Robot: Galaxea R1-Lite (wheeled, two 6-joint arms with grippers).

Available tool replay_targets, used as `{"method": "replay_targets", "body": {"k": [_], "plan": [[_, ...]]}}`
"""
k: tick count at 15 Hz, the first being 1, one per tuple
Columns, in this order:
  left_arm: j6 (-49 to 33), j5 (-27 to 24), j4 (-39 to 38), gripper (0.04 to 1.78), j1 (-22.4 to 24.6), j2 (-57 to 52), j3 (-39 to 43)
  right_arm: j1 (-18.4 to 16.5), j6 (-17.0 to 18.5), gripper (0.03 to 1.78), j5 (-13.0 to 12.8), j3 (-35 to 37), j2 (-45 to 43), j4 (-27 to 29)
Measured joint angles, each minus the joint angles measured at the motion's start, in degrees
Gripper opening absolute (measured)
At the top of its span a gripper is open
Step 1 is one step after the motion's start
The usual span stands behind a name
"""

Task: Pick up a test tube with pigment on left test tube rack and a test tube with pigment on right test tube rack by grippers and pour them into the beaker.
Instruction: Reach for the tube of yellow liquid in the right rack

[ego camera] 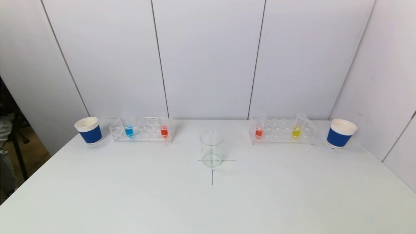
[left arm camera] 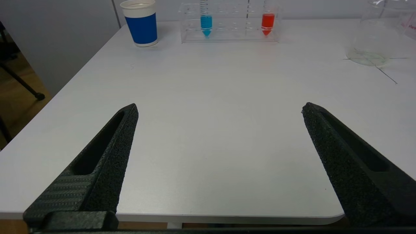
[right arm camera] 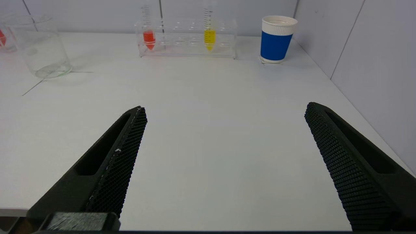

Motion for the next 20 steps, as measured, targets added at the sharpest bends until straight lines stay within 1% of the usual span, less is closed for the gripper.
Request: {"method": "replay_targets", "body": {"k": [5,7,9,12,14,17,20], "plan": [[0.00,0.00,0.00,1.76,-0.02,0.00,0.00,0.00,-0.06,1.77,-0.05,-0.11,0.00,-0.43],[0.00,-0.01,0.00,1.76,-0.02,0.00,0.00,0.00,-0.01,1.77,0.28,-2.19,0.00,-0.45],[-0.01,0.00,-0.02,1.76,-0.02,0.00,0.00,0.00,-0.11,1.77,0.59,-5.97,0.18,0.78],[-0.01,0.00,0.00,1.76,-0.02,0.00,0.00,0.00,-0.17,1.77,0.72,-14.28,1.93,5.44],[0.00,0.00,0.00,1.76,0.00,0.00,0.00,-0.05,-0.23,1.77,0.78,-20.18,5.17,6.18],[-0.01,-0.01,0.00,1.76,0.00,0.00,0.00,-0.13,-0.41,1.77,0.91,-31.11,13.19,6.36],[0.02,-0.01,-0.02,1.76,-0.02,0.00,0.00,-0.16,-0.48,1.77,1.66,-44.24,23.87,6.36]]}}
